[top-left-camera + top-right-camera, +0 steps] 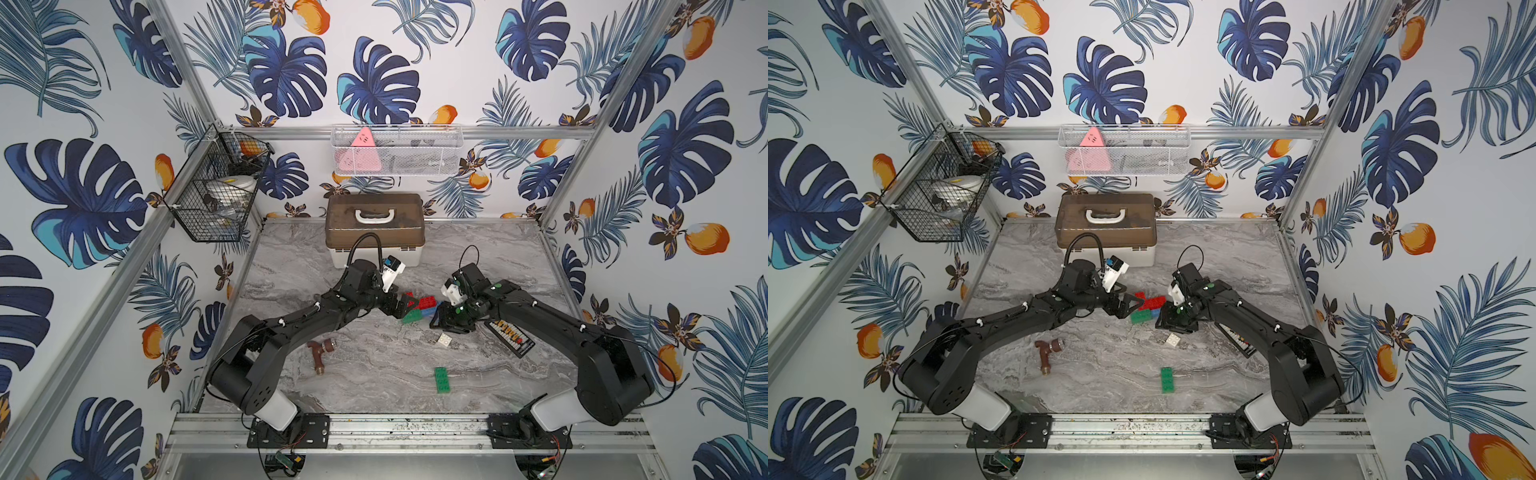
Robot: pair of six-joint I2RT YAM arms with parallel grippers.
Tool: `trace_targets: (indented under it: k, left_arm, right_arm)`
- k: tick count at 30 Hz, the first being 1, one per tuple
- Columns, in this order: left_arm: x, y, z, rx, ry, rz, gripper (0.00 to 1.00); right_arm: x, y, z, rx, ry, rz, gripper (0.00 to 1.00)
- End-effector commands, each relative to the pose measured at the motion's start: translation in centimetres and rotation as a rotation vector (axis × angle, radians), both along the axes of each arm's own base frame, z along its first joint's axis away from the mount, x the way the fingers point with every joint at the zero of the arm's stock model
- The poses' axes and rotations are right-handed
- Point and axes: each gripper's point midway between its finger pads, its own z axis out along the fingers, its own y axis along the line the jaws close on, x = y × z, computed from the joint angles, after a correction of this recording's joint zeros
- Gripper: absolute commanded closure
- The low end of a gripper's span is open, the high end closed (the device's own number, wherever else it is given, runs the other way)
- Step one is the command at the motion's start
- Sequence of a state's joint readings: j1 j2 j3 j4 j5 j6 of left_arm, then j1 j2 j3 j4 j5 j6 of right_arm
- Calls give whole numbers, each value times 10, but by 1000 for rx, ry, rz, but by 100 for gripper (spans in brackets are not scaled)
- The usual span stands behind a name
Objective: Assemble a small pinwheel with lego
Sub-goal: Move the lego brick at the center of the board.
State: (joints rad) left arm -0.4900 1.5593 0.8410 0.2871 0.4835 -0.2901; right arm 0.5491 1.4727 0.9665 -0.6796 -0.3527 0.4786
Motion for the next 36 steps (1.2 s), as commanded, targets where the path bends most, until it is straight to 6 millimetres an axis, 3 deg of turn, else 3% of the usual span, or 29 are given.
trace_targets:
  k: [1,4,9,13,18,21,28,32,36]
  left_arm:
    - [14,-2,35,-315,136,176,1]
    - [8,5,25,-338,214,229,1]
    - [-2,7,3,-260,353,244,1]
    - [-9,9,-13,-147,415,233,1]
    - [-11,18,-19,-168,426,294,1]
    - [-13,18,-23,-187,469,310,1]
    - [-20,36,-24,-110,475,374,1]
    - [-25,44,-20,-96,461,387,1]
    - [-31,46,-28,-98,484,392,1]
  right_arm:
    - [-46,-18,-15,-125,91,25,44]
    - [-67,-14,-21,-158,102,32,37]
    - [-80,-2,-34,-162,130,36,35]
    - [-85,0,-44,-229,133,71,41]
    - [-87,0,-57,-305,162,117,55]
    - [-80,0,-59,-343,145,143,63]
    - [-52,8,-58,-413,100,217,64]
    - [-27,11,-58,-414,68,217,63]
    - [10,34,-48,-373,-14,243,60]
